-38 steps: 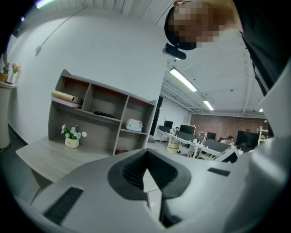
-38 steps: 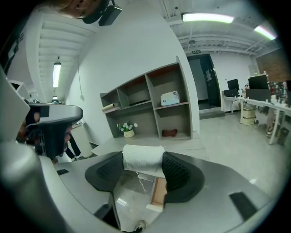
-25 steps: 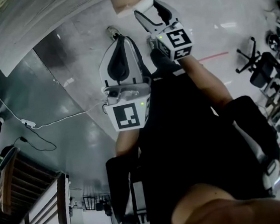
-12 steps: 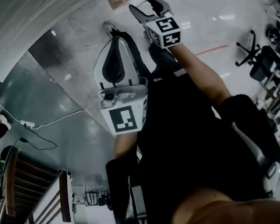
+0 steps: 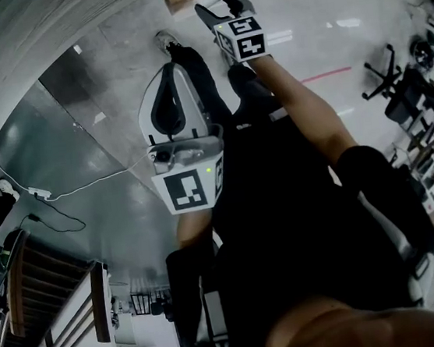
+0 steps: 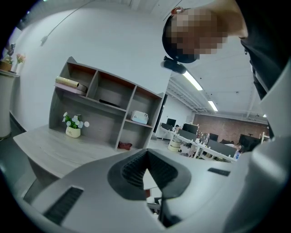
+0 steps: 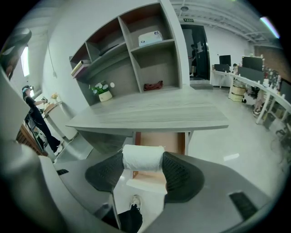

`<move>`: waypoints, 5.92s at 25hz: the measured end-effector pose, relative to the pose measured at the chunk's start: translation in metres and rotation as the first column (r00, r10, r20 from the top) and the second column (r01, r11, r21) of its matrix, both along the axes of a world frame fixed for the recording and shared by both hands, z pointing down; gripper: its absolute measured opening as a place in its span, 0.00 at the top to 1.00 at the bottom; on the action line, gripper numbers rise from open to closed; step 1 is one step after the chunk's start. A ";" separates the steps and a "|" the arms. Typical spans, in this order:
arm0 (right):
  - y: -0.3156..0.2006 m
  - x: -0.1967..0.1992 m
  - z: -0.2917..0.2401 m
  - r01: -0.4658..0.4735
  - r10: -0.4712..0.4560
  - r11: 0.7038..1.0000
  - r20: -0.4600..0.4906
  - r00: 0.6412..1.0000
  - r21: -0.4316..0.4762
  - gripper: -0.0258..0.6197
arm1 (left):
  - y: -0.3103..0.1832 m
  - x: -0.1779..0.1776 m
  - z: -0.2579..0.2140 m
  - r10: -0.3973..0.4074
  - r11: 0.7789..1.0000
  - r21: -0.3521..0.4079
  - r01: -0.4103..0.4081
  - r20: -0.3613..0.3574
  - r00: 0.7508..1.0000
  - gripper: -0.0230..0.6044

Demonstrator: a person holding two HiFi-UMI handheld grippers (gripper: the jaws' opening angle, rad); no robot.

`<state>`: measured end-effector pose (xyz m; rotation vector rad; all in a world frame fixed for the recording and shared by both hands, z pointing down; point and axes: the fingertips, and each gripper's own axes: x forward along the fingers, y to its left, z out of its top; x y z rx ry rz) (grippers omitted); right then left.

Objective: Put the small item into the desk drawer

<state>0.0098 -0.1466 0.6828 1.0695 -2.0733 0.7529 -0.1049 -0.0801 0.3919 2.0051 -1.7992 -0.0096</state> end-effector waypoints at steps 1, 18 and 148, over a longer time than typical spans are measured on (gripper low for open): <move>0.001 0.001 0.006 -0.002 0.002 1.000 -0.005 1.000 -0.009 0.56 | 0.000 -0.001 0.002 -0.005 1.000 -0.002 0.005 0.001 1.000 0.97; -0.001 0.010 0.088 -0.015 0.002 0.991 -0.100 0.995 -0.132 0.56 | -0.009 0.001 0.016 0.002 1.000 -0.027 -0.003 -0.011 1.000 0.97; -0.011 0.004 -0.057 -0.030 0.027 0.997 -0.043 0.999 -0.076 0.96 | -0.010 -0.010 -0.014 0.093 0.995 0.019 -0.096 0.106 0.990 0.97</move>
